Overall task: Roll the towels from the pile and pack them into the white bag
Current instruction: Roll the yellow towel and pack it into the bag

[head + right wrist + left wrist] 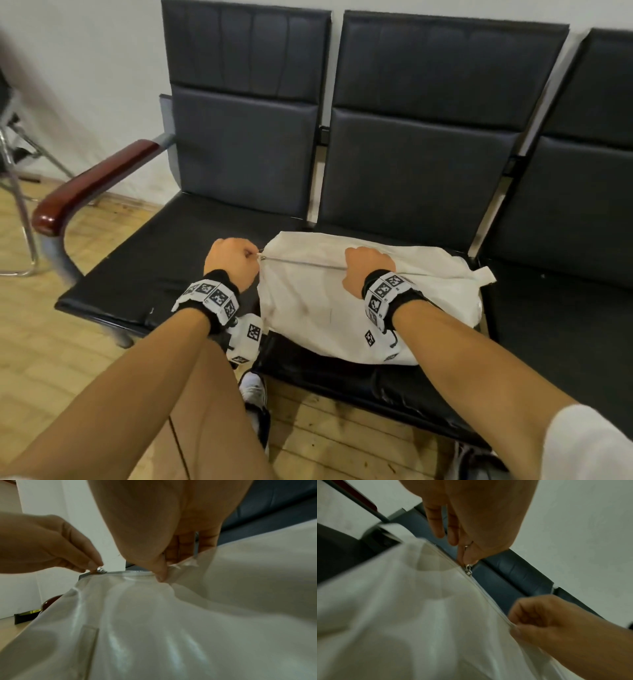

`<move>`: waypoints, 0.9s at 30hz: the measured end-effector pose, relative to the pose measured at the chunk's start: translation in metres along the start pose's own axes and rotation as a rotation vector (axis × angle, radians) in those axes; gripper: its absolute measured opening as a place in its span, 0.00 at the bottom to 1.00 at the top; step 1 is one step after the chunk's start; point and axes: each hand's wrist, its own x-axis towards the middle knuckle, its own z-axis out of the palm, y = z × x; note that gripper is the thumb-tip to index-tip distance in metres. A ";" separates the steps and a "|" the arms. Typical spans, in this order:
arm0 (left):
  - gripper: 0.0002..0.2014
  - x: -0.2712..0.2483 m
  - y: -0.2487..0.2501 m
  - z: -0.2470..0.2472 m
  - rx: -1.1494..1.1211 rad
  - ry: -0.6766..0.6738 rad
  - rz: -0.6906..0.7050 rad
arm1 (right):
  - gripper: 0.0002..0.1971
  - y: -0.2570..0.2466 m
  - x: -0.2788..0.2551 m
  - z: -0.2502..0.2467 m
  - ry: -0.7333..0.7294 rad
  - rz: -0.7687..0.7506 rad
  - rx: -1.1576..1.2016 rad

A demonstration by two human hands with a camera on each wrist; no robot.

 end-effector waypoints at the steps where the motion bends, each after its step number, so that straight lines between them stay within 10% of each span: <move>1: 0.10 -0.001 -0.004 -0.001 0.005 -0.005 -0.012 | 0.18 -0.005 0.001 -0.001 -0.004 0.006 0.001; 13: 0.10 -0.001 -0.008 0.006 0.119 -0.003 -0.039 | 0.21 -0.022 0.008 0.003 -0.025 -0.130 0.084; 27: 0.45 -0.002 0.081 0.049 0.189 -0.234 0.384 | 0.46 0.099 -0.026 -0.004 0.075 -0.020 0.111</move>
